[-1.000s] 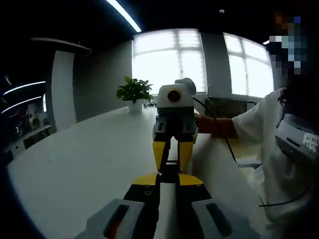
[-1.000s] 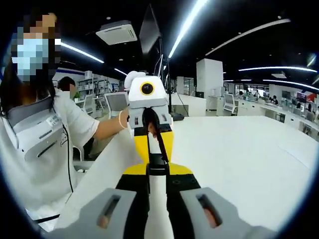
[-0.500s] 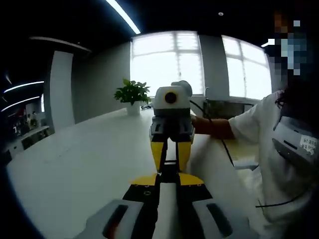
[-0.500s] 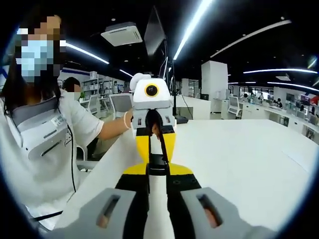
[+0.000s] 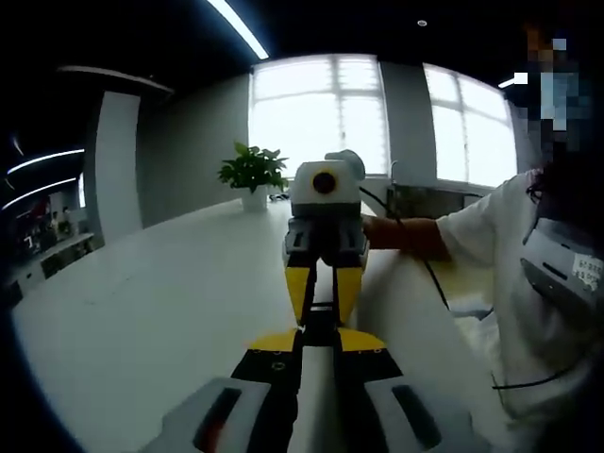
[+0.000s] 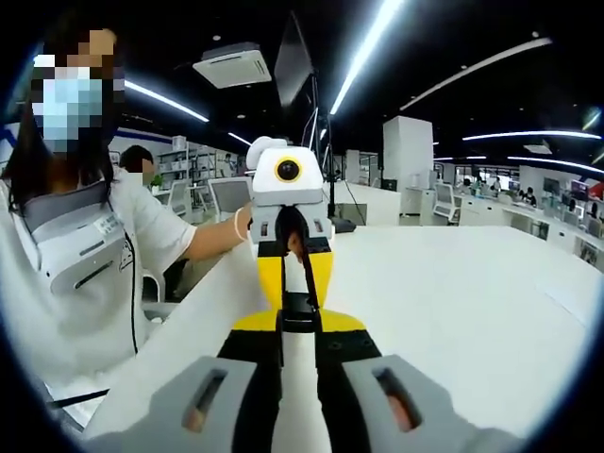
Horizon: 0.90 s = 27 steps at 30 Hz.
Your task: Snap the two parts of the plastic buckle together until the buckle closes and remains connected.
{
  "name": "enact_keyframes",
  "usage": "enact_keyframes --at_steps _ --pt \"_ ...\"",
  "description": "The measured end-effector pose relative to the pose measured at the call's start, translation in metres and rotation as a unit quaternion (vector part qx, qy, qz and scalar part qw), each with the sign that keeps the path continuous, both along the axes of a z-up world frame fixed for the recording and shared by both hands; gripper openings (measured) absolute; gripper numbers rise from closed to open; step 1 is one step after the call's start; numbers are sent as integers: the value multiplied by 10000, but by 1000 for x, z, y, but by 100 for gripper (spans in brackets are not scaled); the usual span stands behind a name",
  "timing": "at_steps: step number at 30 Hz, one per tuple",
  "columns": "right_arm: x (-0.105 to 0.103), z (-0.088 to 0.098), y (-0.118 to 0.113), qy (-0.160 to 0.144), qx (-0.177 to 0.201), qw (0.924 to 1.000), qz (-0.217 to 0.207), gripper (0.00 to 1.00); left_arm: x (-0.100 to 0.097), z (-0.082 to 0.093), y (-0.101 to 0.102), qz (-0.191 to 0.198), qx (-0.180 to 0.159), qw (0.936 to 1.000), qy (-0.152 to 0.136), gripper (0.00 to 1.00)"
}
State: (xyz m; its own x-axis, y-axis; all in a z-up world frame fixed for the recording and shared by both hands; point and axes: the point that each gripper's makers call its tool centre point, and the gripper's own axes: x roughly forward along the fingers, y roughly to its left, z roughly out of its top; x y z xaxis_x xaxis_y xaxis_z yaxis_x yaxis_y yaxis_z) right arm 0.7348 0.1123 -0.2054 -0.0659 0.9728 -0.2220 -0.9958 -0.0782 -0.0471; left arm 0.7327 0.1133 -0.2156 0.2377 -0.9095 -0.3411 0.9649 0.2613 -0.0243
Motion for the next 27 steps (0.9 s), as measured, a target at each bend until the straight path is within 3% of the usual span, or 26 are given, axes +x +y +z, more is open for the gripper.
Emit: enact_keyframes --at_steps 13,27 --pt "-5 -26 1 169 -394 9991 42 11 -3 -26 -1 -78 429 9989 193 12" --pt "-1 -45 -2 25 -877 9961 -54 12 -5 -42 0 -86 753 9969 222 12"
